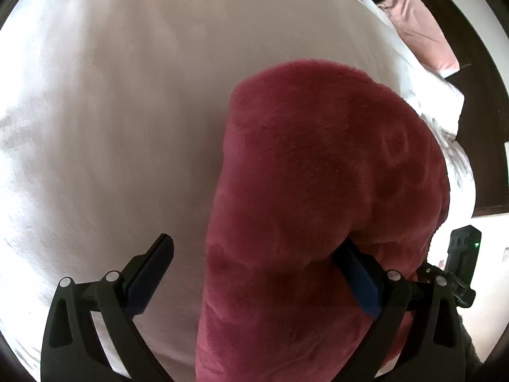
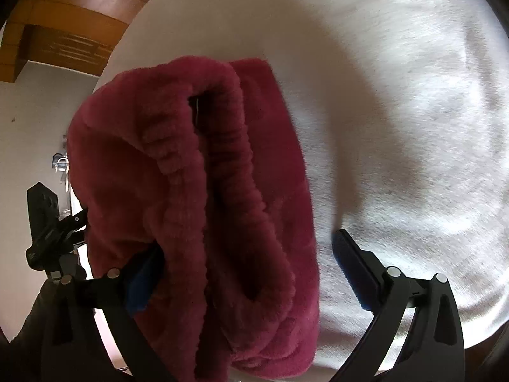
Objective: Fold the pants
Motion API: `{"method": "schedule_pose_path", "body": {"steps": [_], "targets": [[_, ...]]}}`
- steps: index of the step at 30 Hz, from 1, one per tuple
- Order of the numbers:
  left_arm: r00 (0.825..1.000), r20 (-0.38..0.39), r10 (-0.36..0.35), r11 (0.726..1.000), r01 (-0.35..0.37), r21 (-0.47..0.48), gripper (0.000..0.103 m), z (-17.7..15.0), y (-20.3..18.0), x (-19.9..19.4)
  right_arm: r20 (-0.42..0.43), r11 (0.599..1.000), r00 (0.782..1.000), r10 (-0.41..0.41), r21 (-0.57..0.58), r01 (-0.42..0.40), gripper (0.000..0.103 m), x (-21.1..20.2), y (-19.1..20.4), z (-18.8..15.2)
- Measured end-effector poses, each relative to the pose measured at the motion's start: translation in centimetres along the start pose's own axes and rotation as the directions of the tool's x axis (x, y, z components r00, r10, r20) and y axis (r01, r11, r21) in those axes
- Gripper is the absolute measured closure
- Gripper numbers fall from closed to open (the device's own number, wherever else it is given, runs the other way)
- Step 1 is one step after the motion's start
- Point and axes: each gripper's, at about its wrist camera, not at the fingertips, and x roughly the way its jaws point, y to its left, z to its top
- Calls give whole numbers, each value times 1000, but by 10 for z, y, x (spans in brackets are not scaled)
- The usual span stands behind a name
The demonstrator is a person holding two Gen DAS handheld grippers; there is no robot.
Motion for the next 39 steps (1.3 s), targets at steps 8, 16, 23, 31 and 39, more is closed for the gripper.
{"method": "schedule_pose_path", "body": {"steps": [8, 16, 23, 31, 39], "targets": [[997, -21, -77, 994, 75, -82, 5, -8, 25, -5, -22, 998, 998, 65, 9, -64, 20, 4, 5, 17], [998, -22, -67, 997, 66, -46, 5, -9, 12, -7, -9, 999, 999, 53, 10, -53, 31, -4, 14, 2], [987, -37, -154, 988, 154, -21, 33, -14, 12, -18, 17, 1000, 1000, 13, 1, -13, 46, -13, 36, -12], [980, -46, -196, 978, 198, 59, 53, -16, 8, -46, 92, 1000, 995, -28, -6, 29, 50, -41, 70, -26], [966, 3, -258, 958, 255, 134, 55, 8, 8, -90, 194, 998, 981, -32, -52, 43, 51, -67, 119, -38]]}}
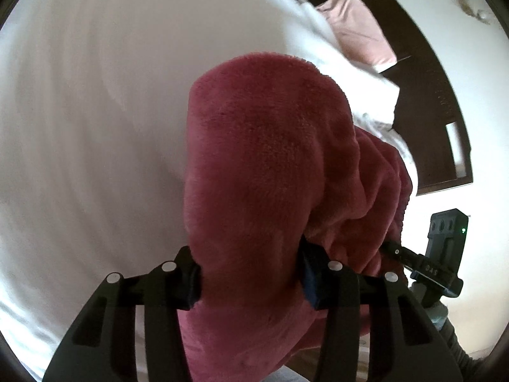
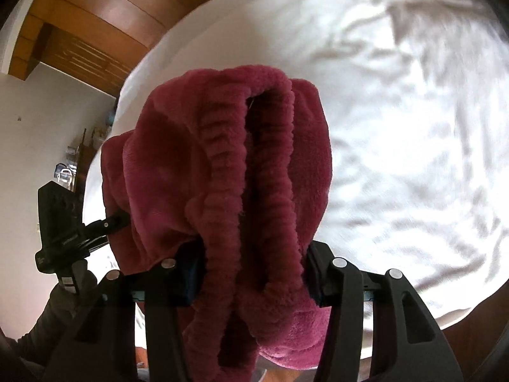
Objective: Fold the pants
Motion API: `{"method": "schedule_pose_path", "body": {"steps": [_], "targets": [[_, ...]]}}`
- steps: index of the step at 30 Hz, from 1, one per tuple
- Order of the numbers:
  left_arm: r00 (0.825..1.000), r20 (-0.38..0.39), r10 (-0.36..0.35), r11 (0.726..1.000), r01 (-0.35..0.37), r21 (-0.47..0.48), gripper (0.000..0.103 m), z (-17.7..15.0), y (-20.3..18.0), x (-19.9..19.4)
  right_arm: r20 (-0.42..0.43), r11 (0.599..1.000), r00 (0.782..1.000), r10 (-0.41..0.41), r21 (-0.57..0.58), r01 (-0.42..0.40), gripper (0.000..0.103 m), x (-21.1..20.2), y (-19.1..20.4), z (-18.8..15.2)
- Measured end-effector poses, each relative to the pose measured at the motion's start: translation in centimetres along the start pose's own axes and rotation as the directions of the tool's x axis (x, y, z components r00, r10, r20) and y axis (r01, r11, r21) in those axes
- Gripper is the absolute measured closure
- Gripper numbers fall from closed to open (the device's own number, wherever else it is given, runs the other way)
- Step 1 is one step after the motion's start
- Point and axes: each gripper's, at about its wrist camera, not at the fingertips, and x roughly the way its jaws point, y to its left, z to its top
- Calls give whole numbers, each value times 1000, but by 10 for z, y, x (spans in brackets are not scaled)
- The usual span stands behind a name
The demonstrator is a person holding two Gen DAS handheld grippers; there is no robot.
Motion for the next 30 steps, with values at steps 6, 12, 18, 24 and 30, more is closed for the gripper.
{"method": "schedule_pose_path", "body": {"steps": [6, 12, 18, 24, 30], "targets": [[997, 81, 4, 1000, -4, 8, 55, 38, 10, -36, 49, 999, 999, 20, -41, -18, 51, 4, 4, 10], [981, 189, 54, 996, -40, -81, 55, 80, 26, -58, 38, 987, 994, 101, -126, -96, 51, 32, 14, 69], [953, 263, 150, 978, -105, -179, 55, 119, 33, -63, -13, 969, 987, 163, -187, -162, 51, 72, 27, 136], [935, 289, 207, 961, -139, -240, 55, 161, 29, -36, -51, 961, 985, 162, -217, -169, 51, 98, 21, 183], [932, 273, 237, 954, -171, -245, 54, 182, 37, -17, -66, 966, 988, 140, -211, -151, 51, 115, 8, 199]]}}
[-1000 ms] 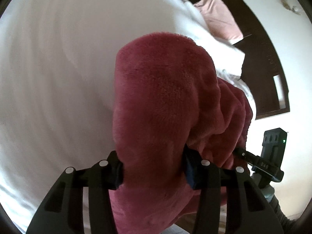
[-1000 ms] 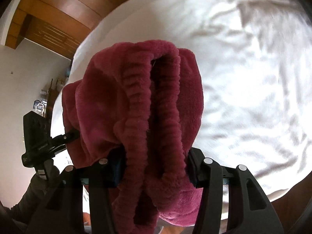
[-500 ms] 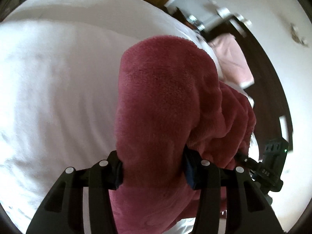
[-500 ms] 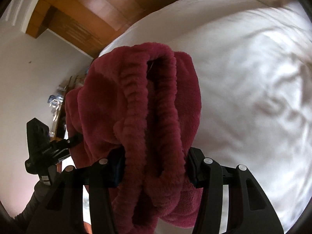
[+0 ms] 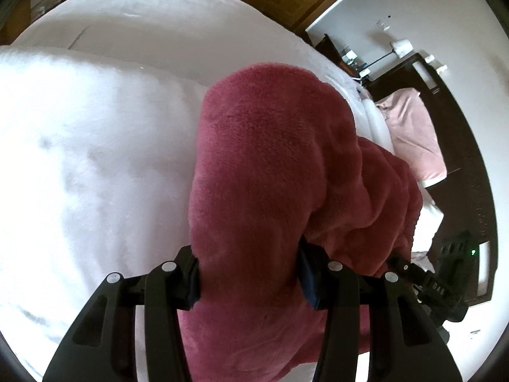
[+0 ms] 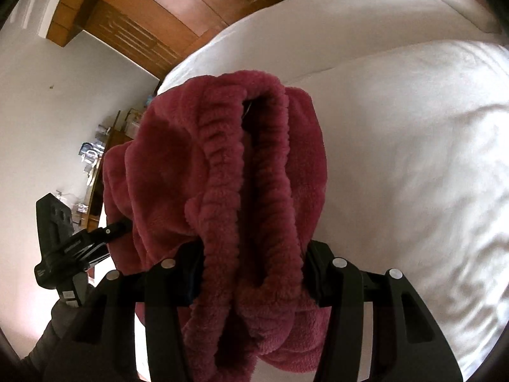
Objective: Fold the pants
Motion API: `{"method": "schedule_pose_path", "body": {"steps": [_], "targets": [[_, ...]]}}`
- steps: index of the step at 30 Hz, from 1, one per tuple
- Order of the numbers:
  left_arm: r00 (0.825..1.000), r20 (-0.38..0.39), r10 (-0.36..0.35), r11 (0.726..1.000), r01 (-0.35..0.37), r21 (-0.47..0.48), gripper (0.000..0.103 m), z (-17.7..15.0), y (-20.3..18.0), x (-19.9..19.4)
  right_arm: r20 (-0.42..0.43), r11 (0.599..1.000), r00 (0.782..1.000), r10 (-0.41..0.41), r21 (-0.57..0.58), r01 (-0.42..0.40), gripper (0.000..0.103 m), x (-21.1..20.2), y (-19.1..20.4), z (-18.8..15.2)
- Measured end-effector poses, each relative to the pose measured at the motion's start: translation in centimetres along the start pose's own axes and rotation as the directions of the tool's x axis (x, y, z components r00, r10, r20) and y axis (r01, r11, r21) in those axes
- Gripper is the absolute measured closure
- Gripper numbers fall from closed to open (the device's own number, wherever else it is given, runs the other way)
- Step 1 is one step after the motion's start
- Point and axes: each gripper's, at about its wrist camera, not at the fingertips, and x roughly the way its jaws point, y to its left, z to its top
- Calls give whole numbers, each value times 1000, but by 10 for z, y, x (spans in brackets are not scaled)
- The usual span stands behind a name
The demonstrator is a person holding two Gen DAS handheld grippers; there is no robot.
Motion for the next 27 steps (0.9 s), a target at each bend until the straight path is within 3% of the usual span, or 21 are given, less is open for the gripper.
{"method": "schedule_pose_path", "body": {"steps": [7, 12, 14, 19, 27], "targets": [[999, -14, 51, 999, -51, -16, 52, 15, 15, 30, -38, 998, 999, -20, 56, 22, 50, 42, 5, 13], [995, -13, 99, 994, -99, 39, 41, 15, 9, 42, -33, 995, 998, -47, 88, 50, 45, 65, 4, 21], [990, -10, 139, 988, -138, 63, 31, 14, 9, 43, -31, 993, 997, -68, 90, 71, 45, 69, 9, 19], [984, -10, 179, 982, -178, 66, 28, 12, 8, 40, -29, 992, 995, -94, 83, 96, 45, 81, 29, 21], [947, 55, 316, 925, -321, 202, 29, -1, -19, 27, -25, 989, 993, -116, 84, 118, 45, 83, 29, 7]]}}
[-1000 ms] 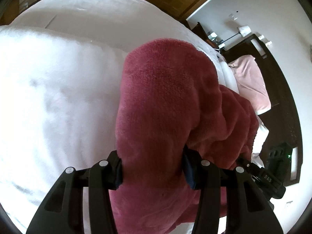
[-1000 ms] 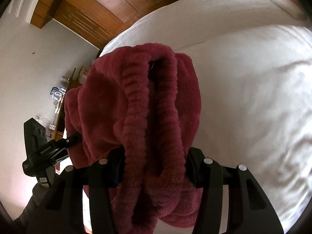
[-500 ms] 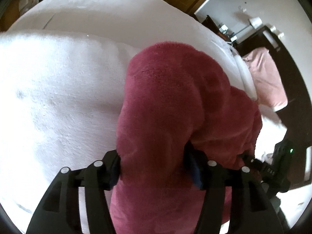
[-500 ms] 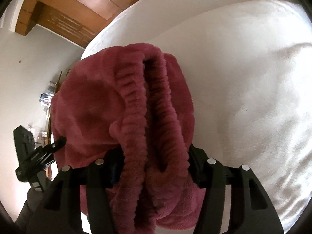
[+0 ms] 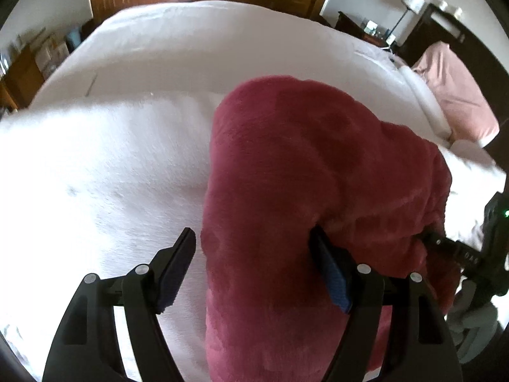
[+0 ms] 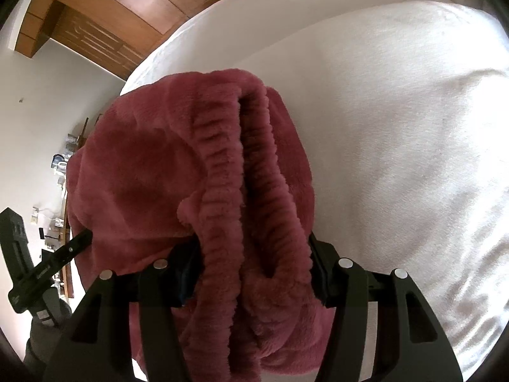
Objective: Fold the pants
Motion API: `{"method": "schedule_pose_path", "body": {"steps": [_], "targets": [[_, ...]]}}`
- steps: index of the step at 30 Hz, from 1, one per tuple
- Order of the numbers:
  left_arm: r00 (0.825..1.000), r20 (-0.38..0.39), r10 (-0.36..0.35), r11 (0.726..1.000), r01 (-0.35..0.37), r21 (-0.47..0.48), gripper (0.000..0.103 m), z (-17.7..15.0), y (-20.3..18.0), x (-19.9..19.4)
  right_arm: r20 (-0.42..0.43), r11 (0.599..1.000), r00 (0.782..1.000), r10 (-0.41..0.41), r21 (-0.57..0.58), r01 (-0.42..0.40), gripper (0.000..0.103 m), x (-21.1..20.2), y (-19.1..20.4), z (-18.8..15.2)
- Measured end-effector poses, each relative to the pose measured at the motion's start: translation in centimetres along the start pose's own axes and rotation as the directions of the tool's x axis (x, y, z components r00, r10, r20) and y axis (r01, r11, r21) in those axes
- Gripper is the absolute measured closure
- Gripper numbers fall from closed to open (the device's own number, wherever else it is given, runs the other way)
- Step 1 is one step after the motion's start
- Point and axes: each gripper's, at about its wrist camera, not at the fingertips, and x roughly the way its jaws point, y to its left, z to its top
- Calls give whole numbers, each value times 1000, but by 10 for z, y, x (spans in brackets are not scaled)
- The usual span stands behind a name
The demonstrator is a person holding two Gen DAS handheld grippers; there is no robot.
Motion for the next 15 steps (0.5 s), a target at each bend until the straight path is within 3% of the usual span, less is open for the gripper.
{"method": "schedule_pose_path", "body": {"steps": [8, 15], "targets": [[998, 21, 54, 998, -55, 36, 29, -4, -7, -8, 16, 998, 998, -54, -19, 54, 37, -9, 6, 7], [998, 48, 50, 998, -51, 31, 29, -3, -8, -21, 85, 992, 990, -109, -59, 114, 36, -32, 21, 4]]}}
